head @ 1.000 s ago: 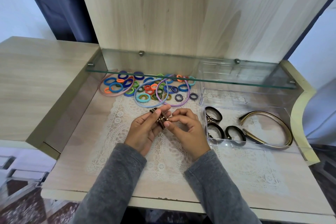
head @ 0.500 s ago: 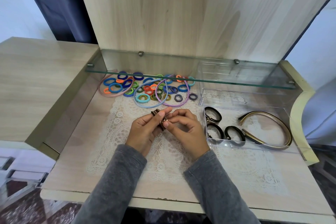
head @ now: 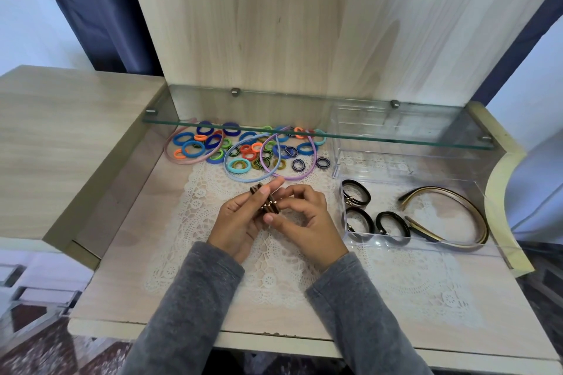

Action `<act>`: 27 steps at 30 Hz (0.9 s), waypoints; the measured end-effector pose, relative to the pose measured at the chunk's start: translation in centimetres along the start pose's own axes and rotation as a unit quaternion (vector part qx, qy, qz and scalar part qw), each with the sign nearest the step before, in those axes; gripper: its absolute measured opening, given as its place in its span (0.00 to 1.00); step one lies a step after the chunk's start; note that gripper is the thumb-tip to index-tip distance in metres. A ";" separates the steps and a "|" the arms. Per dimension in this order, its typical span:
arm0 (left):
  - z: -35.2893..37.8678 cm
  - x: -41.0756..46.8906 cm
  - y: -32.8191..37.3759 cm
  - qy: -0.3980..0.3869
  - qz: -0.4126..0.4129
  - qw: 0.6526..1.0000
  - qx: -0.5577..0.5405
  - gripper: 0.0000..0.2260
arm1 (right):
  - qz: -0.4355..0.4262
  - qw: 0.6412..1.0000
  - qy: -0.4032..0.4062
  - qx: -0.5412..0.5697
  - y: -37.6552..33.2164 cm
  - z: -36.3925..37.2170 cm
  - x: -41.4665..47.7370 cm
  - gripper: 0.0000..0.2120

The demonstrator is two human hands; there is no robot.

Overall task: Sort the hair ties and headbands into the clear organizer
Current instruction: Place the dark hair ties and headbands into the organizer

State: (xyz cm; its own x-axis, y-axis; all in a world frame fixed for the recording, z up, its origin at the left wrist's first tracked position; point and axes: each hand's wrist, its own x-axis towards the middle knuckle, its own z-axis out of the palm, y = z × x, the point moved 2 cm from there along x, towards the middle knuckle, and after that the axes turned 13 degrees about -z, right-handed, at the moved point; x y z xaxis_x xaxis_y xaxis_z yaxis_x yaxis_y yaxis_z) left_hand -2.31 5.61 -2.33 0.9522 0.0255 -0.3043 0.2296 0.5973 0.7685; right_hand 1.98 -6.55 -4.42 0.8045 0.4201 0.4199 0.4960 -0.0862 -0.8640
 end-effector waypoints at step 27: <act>4.8 1.8 3.5 0.002 -0.149 0.931 0.333 0.08 | -0.225 0.846 -0.003 -0.483 -5.9 -9.4 -0.2 0.04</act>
State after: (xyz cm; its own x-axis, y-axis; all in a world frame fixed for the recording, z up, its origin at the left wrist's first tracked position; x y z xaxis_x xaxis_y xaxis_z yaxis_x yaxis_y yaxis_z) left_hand 1.13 3.87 2.54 0.8255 -0.0587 -0.5614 0.5591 -0.0517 0.8275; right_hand 1.93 -14.60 3.20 0.4628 0.6115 0.6418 0.7904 -0.6125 0.0137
